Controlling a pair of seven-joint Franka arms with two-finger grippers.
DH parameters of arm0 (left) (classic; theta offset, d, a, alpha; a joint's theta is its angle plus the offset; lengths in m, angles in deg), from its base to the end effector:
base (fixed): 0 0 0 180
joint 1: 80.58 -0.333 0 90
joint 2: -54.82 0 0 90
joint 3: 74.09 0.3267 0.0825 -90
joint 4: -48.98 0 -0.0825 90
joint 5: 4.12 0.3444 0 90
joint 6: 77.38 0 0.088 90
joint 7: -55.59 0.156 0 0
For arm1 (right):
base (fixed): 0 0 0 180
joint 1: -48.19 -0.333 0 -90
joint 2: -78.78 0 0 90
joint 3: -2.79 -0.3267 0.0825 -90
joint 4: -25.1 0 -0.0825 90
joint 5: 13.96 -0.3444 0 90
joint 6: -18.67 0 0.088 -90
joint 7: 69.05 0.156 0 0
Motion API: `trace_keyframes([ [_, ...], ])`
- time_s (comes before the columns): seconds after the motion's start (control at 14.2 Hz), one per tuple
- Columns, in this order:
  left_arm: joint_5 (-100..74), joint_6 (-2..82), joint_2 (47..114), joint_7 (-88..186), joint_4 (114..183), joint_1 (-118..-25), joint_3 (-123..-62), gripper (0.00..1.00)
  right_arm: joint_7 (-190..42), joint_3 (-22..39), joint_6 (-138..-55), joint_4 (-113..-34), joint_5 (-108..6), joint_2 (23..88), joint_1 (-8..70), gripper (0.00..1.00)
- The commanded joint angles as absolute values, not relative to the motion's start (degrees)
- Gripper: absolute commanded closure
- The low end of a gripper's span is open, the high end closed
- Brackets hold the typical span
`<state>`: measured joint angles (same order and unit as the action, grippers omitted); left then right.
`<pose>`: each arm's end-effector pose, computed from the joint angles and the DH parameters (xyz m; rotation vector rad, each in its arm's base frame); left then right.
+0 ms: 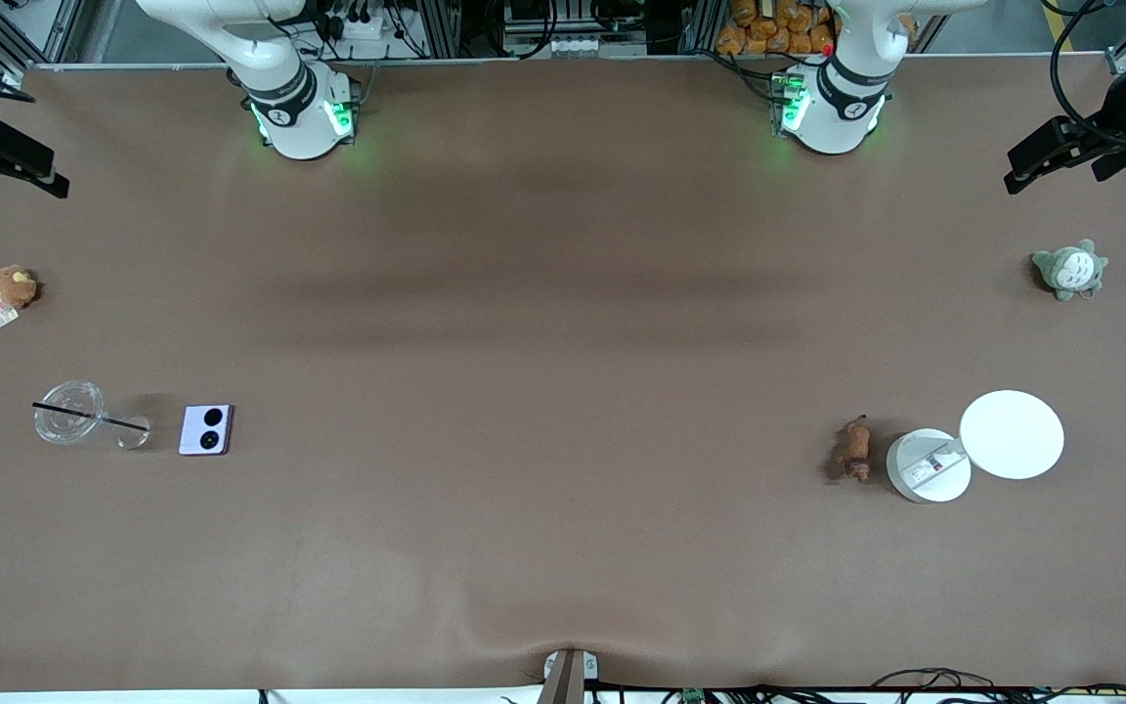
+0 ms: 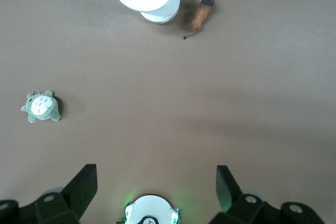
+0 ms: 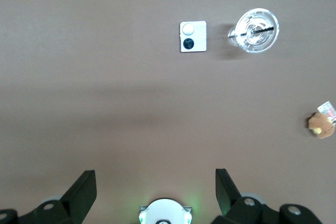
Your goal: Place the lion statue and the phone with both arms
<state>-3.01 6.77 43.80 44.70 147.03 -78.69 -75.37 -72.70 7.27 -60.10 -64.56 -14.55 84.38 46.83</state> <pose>0.4377 -0.0221 0.6095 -3.1039 -0.2126 0.0732 0.4569 -0.0252 0.6203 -3.1151 -0.0179 0.1425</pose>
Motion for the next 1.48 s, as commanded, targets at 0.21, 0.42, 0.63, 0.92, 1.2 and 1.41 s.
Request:
trace_keyframes([
  [0.21, -3.60, 6.65, 43.66, 45.92, 145.58, -79.08, -75.41, 0.00, -72.48, 6.31, -58.07, -54.35, -13.52, 77.55, 47.75, 0.00],
  [0.42, -3.60, 6.38, 43.92, 45.66, 144.70, -79.08, -75.41, 0.00, -72.48, 6.13, -56.92, -55.05, -13.61, 77.73, 47.66, 0.00],
  [0.63, -3.60, 6.03, 44.01, 45.84, 144.26, -79.26, -75.32, 0.00, -72.48, 6.13, -57.09, -56.20, -13.61, 78.17, 47.40, 0.00],
  [0.92, -3.68, 6.03, 44.10, 45.92, 144.26, -79.17, -75.40, 0.00, -72.48, 6.13, -57.44, -56.28, -13.96, 78.17, 47.40, 0.00],
  [1.2, -3.77, 6.03, 44.10, 45.92, 144.26, -79.17, -75.41, 0.00, -72.48, 6.22, -57.62, -56.37, -14.76, 78.25, 47.48, 0.00],
  [1.41, -3.77, 5.94, 44.10, 45.92, 144.34, -79.08, -75.41, 0.00, -72.48, 6.22, -57.97, -57.07, -14.76, 78.69, 47.48, 0.00],
])
